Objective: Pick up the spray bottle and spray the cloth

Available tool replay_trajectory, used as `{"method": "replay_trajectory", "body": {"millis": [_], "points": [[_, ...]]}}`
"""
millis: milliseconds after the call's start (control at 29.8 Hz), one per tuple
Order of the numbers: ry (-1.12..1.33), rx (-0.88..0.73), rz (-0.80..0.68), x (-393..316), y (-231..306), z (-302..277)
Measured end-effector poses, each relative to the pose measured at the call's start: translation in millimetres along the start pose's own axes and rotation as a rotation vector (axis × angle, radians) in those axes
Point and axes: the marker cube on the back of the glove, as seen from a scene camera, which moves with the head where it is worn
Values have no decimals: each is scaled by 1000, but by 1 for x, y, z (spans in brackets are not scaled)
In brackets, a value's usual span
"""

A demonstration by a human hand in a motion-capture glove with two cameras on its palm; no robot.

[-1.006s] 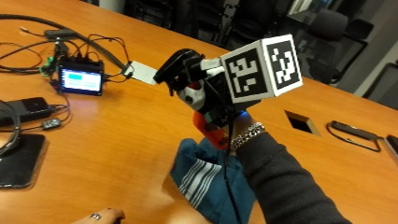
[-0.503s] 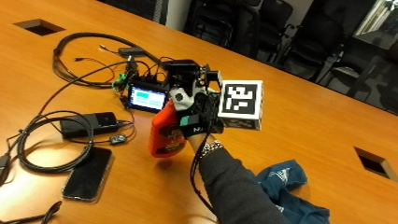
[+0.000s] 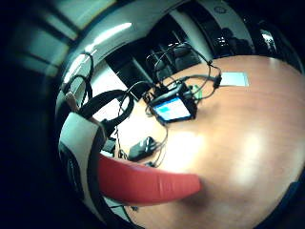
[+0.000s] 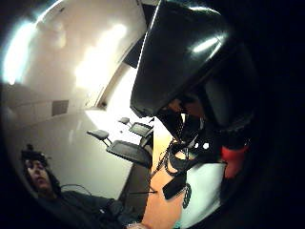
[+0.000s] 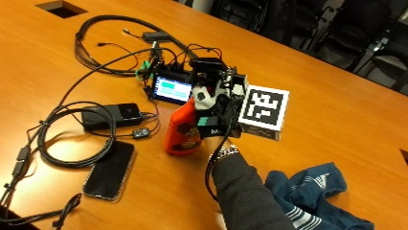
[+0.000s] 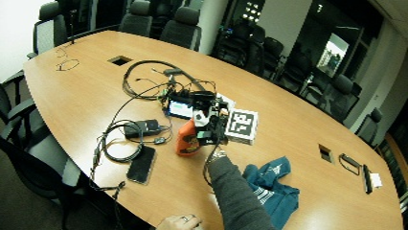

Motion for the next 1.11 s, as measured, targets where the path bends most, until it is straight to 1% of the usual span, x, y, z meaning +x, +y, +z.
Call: {"method": "replay_trajectory", "body": {"millis": [168,402,704,771,938,1106], "points": [[4,57,-10,-8,0,-3],[13,47,16,-3,10,-2],[87,41,121,18,20,4],[103,18,155,22,23,13],[144,-109,239,23,39,36],[211,-171,206,11,51,39]]}}
